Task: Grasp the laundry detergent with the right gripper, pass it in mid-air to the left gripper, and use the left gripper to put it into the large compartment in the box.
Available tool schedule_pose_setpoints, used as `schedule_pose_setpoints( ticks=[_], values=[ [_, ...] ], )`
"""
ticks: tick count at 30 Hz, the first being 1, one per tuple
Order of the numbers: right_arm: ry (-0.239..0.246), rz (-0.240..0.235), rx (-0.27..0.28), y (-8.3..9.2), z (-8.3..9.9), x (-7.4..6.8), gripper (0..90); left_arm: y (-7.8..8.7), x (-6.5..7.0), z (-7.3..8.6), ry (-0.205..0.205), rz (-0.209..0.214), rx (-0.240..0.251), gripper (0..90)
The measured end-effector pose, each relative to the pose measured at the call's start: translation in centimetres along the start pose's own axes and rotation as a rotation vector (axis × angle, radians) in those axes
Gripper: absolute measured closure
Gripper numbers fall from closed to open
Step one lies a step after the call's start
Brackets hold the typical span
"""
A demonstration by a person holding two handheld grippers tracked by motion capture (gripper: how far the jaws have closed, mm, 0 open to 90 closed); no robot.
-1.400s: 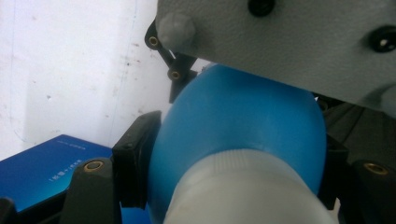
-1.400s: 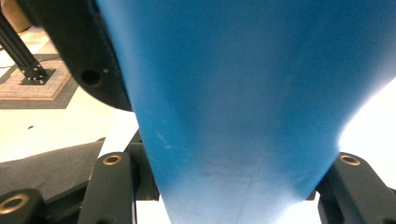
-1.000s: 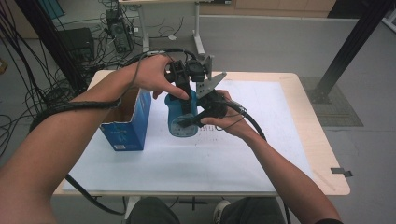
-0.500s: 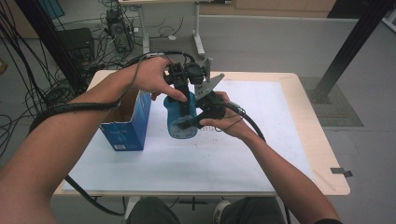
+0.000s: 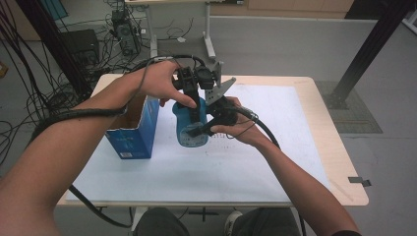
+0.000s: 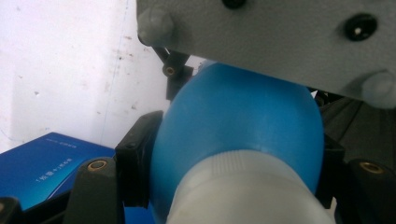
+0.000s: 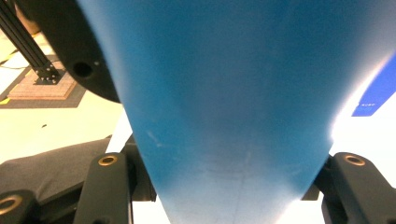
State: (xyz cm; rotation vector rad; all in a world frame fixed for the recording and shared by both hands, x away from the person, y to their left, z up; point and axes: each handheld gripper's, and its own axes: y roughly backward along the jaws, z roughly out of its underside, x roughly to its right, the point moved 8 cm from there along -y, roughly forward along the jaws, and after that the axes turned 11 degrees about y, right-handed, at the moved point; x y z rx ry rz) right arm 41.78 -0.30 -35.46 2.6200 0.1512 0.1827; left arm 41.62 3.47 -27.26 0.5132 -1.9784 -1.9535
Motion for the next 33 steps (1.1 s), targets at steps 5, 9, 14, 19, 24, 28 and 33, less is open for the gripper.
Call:
schedule_pose_setpoints(
  ticks=[5, 9, 14, 19, 24, 28, 33],
  values=[
    [0.01, 0.006, -0.009, -0.11, 0.21, 0.09, 40.3, -0.18, 0.11, 0.09, 0.0, -0.003, -0.007, 35.2],
    [0.004, 0.001, -0.008, -0.22, 0.29, -0.06, 40.2, -0.31, 0.19, 0.15, 0.001, -0.003, -0.005, 35.2],
    [-0.002, 0.0, -0.005, -0.22, 0.19, -0.17, 40.1, -0.24, 0.23, 0.11, -0.001, -0.008, -0.005, 35.3],
    [0.007, 0.008, -0.007, -0.13, 0.23, -0.08, 40.0, -0.15, 0.31, 0.08, -0.002, -0.012, -0.008, 35.4],
    [0.005, 0.013, -0.001, -0.07, 0.19, -0.13, 39.8, -0.05, 0.36, 0.09, 0.0, -0.014, -0.005, 35.4],
    [0.006, 0.014, 0.002, -0.03, 0.15, -0.18, 39.7, 0.04, 0.42, 0.11, 0.001, -0.015, -0.009, 35.4],
    [-0.008, 0.01, 0.006, 0.01, 0.11, -0.38, 39.5, 0.04, 0.53, 0.08, 0.002, -0.018, -0.009, 35.4]
  ],
)
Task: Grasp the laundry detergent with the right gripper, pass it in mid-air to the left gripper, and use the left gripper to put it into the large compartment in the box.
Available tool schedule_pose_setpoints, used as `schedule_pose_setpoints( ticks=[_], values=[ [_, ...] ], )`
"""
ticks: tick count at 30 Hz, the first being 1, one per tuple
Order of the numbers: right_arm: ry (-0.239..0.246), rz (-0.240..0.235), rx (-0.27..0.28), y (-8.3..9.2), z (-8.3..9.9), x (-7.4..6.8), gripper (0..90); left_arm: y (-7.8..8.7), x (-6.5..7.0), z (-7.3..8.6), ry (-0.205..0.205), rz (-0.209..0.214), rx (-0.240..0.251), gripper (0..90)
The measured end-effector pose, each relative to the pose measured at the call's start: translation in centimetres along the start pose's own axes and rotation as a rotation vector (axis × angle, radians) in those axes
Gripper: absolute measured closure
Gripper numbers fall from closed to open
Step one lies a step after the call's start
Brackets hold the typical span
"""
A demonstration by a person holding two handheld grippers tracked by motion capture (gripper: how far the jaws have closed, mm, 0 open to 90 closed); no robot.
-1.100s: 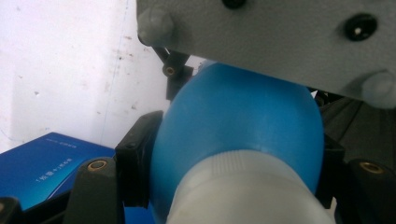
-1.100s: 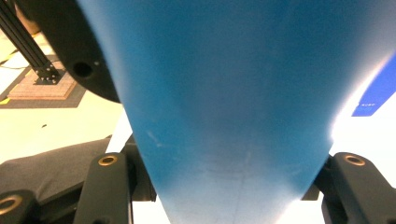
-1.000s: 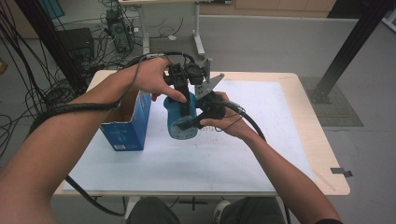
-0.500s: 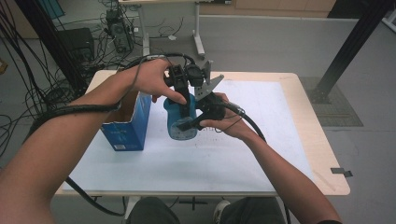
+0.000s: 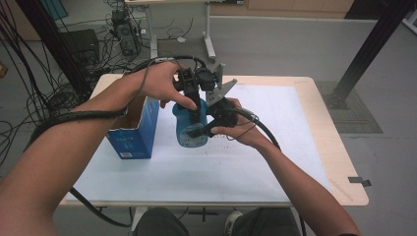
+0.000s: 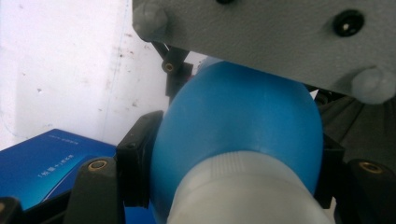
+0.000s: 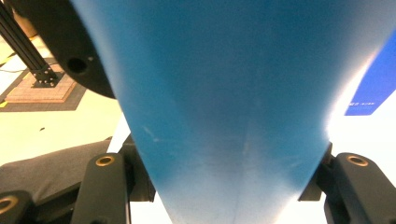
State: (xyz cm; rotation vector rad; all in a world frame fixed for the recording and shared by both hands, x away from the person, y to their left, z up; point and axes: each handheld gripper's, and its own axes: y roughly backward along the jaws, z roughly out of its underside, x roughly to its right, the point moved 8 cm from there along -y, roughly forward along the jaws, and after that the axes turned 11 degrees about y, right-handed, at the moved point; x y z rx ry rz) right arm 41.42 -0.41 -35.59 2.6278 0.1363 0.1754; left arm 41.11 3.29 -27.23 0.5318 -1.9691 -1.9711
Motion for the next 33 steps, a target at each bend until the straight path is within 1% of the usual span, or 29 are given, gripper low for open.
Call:
schedule_pose_setpoints(
  ticks=[4, 5, 6, 8, 10, 11, 12, 14, 15, 16, 17, 18, 19, 20, 21, 22, 23, 24, 25, 27, 28, 29, 30, 31, 32, 33],
  values=[
    [-0.004, 0.003, -0.001, 0.1, 0.0, 0.0, 38.6, 0.1, 0.0, -0.1, -0.001, -0.001, 0.001, 35.3],
    [0.005, 0.016, -0.008, 0.1, 0.1, 0.1, 37.0, 0.1, 0.0, -0.1, 0.002, -0.001, 0.001, 35.4],
    [0.004, 0.023, -0.012, 0.2, 0.2, 0.2, 33.7, 0.2, -0.1, -0.1, 0.006, -0.001, 0.001, 35.3],
    [-0.019, 0.035, -0.022, 0.3, 0.5, 0.2, 26.5, 0.3, -0.2, 0.0, 0.012, -0.002, -0.003, 35.3],
    [-0.059, 0.041, -0.041, 0.5, 0.8, 0.2, 19.7, 0.3, -0.4, 0.0, 0.016, -0.007, -0.004, 35.3],
    [-0.069, 0.051, -0.048, 0.6, 1.0, 0.2, 16.9, 0.4, -0.5, 0.1, 0.02, -0.008, -0.004, 35.3],
    [-0.077, 0.065, -0.058, 0.8, 1.1, 0.3, 12.9, 0.4, -0.6, 0.1, 0.023, -0.013, -0.001, 35.3],
    [-0.104, 0.115, -0.06, 1.2, 1.5, 0.6, 4.6, 0.5, -0.9, 0.1, 0.041, -0.015, 0.002, 35.3],
    [-0.125, 0.128, -0.054, 1.6, 1.6, 0.7, 3.5, 0.6, -1.0, 0.1, 0.045, -0.016, 0.002, 35.2],
    [-0.131, 0.138, -0.054, 1.8, 1.8, 0.7, 2.0, 0.7, -1.1, 0.1, 0.057, -0.017, 0.005, 35.2],
    [-0.127, 0.152, -0.073, 2.1, 2.1, 0.7, 1.3, 0.8, -1.3, 0.2, 0.064, -0.018, 0.005, 35.2],
    [-0.123, 0.153, -0.083, 2.3, 2.2, 0.6, 1.3, 0.9, -1.4, 0.2, 0.075, -0.018, 0.006, 35.2],
    [-0.12, 0.143, -0.095, 2.5, 2.5, 0.4, 1.4, 1.1, -1.6, 0.2, 0.089, -0.016, 0.01, 35.2],
    [-0.11, 0.115, -0.122, 2.7, 2.8, 0.1, 1.7, 1.2, -1.7, 0.2, 0.098, -0.014, 0.011, 35.1],
    [-0.109, 0.1, -0.138, 2.9, 3.0, -0.1, 2.4, 1.3, -1.8, 0.2, 0.108, -0.013, 0.013, 35.1],
    [-0.116, 0.091, -0.149, 3.1, 3.3, -0.3, 2.9, 1.5, -1.9, 0.2, 0.116, -0.013, 0.011, 35.1],
    [-0.119, 0.093, -0.16, 3.4, 3.5, -0.4, 3.0, 1.7, -1.9, 0.1, 0.134, -0.015, 0.018, 35.1],
    [-0.119, 0.113, -0.181, 3.8, 3.8, -0.4, 2.9, 1.8, -2.0, 0.1, 0.138, -0.014, 0.018, 35.2],
    [-0.123, 0.132, -0.19, 4.1, 4.0, -0.3, 2.9, 2.0, -2.1, 0.1, 0.149, -0.014, 0.022, 35.2],
    [-0.141, 0.172, -0.213, 5.3, 4.5, -0.1, 2.9, 2.5, -2.3, 0.2, 0.179, -0.006, 0.02, 35.1],
    [-0.155, 0.181, -0.217, 5.7, 4.6, -0.1, 2.9, 2.8, -2.4, 0.3, 0.198, -0.002, 0.019, 35.1],
    [-0.167, 0.191, -0.221, 6.3, 4.8, 0.0, 3.0, 3.1, -2.6, 0.3, 0.209, -0.002, 0.019, 35.1],
    [-0.176, 0.2, -0.235, 6.9, 5.1, 0.1, 3.0, 3.5, -2.8, 0.4, 0.234, -0.001, 0.018, 35.1],
    [-0.176, 0.2, -0.235, 6.9, 5.1, 0.1, 3.0, 3.5, -2.8, 0.4, 0.234, -0.001, 0.018, 35.1],
    [-0.199, 0.208, -0.267, 8.2, 5.7, 0.2, 3.0, 3.9, -3.1, 0.5, 0.252, -0.003, 0.015, 35.1],
    [-0.209, 0.212, -0.275, 8.7, 6.0, 0.2, 3.0, 4.6, -3.6, 0.7, 0.279, -0.015, 0.015, 35.1]
  ],
)
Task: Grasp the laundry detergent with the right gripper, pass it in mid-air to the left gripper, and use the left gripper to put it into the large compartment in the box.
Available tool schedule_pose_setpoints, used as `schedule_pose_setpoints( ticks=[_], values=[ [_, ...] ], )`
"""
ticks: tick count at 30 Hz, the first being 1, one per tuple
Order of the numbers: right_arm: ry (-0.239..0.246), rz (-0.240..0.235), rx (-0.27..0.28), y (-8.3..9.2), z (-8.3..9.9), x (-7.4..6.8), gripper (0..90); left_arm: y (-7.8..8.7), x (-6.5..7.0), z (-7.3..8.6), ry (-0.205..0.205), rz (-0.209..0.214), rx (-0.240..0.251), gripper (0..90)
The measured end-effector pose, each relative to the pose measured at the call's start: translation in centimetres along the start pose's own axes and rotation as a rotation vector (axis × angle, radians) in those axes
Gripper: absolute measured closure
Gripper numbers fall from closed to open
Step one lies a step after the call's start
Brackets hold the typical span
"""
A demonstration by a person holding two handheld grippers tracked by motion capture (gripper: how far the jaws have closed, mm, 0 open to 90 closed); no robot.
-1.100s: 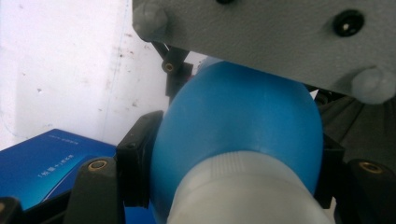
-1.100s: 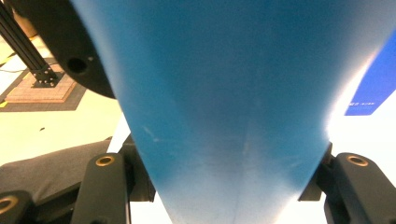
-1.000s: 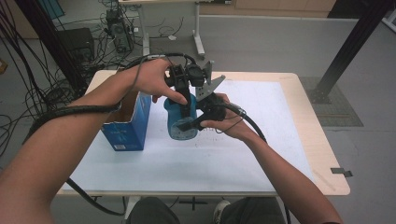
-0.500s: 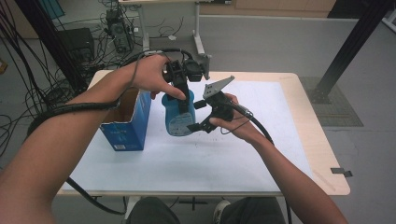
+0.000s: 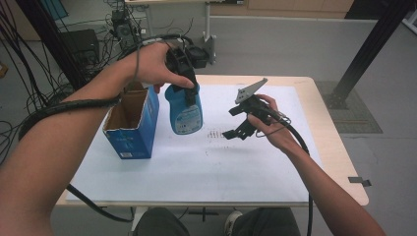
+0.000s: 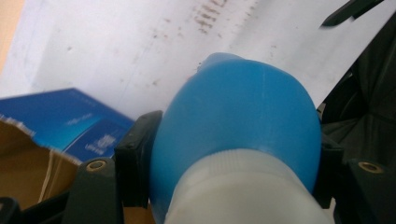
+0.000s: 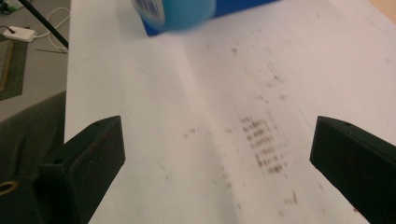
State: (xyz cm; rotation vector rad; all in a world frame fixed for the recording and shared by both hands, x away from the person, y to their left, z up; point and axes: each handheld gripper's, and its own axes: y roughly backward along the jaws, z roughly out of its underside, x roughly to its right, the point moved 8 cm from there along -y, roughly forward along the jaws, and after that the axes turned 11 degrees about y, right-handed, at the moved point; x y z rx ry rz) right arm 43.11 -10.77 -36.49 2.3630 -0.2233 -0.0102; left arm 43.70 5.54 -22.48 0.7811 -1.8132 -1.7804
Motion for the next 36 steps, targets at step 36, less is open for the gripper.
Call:
schedule_pose_setpoints(
  ticks=[36],
  values=[
    [-0.147, 0.162, -0.146, 9.8, 4.3, 3.3, 4.7, 14.7, -14.9, 9.4, 1.042, -0.131, 0.096, 35.2]
  ],
)
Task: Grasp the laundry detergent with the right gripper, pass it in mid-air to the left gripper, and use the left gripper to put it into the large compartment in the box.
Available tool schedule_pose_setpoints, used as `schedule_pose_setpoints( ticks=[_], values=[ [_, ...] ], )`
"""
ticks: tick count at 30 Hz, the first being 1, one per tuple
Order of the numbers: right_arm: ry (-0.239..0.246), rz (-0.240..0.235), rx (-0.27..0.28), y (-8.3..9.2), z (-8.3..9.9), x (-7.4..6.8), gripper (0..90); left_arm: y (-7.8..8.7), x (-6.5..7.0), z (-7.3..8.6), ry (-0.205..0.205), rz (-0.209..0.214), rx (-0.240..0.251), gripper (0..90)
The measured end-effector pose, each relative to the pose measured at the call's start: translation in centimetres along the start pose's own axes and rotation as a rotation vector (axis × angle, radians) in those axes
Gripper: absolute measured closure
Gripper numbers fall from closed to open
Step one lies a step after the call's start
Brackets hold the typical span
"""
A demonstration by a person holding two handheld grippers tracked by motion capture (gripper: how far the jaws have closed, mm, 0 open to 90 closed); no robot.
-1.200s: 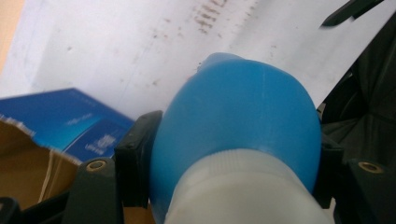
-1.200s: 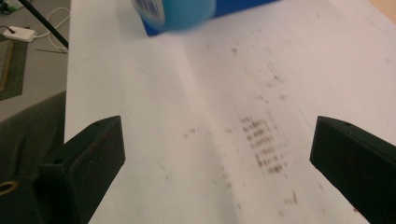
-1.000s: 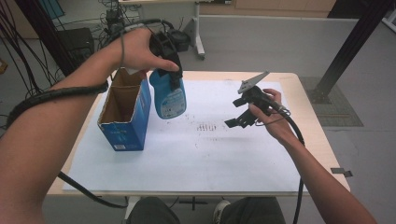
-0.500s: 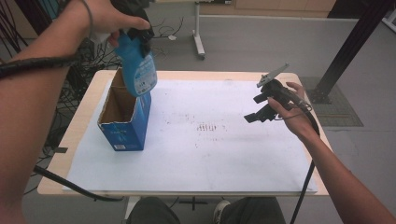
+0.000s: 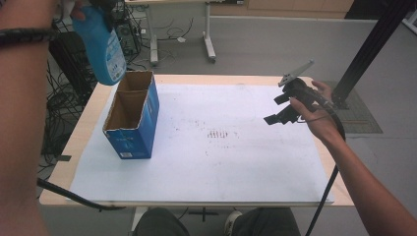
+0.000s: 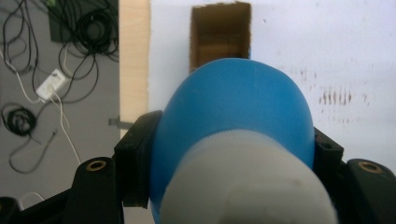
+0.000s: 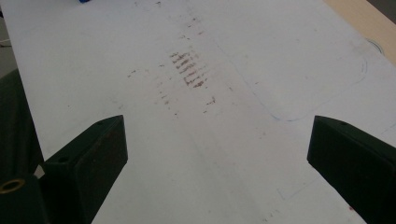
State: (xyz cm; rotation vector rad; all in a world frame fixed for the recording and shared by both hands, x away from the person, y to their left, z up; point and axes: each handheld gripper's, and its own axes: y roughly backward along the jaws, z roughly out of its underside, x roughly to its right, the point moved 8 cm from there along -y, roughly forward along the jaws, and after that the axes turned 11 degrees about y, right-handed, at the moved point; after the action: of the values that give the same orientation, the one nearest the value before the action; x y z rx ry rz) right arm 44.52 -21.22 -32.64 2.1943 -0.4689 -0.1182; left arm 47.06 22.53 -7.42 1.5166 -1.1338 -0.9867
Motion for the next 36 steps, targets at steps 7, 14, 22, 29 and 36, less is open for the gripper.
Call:
schedule_pose_setpoints(
  ticks=[7, 14, 22, 29, 36],
  values=[
    [0.003, -0.002, 0.007, 0.3, 0.2, 0.1, 4.8, 0.0, -0.8, -0.6, 0.077, 0.017, -0.003, 35.3],
    [0.003, 0.0, 0.014, 0.4, 0.4, 0.1, 4.8, -1.5, -0.4, -0.7, 0.091, 0.035, -0.028, 35.3],
    [0.001, -0.002, 0.012, 0.4, 0.7, 0.0, 4.7, -3.3, -0.3, -0.6, 0.087, 0.033, -0.046, 35.3],
    [0.005, -0.006, 0.014, 0.2, 0.6, -0.2, 4.7, -5.4, -0.2, -0.3, 0.09, 0.053, -0.064, 35.4],
    [-0.002, -0.009, 0.012, -0.2, 1.0, -0.2, 4.7, -7.3, -0.3, -0.3, 0.087, 0.05, -0.068, 35.4]
  ],
)
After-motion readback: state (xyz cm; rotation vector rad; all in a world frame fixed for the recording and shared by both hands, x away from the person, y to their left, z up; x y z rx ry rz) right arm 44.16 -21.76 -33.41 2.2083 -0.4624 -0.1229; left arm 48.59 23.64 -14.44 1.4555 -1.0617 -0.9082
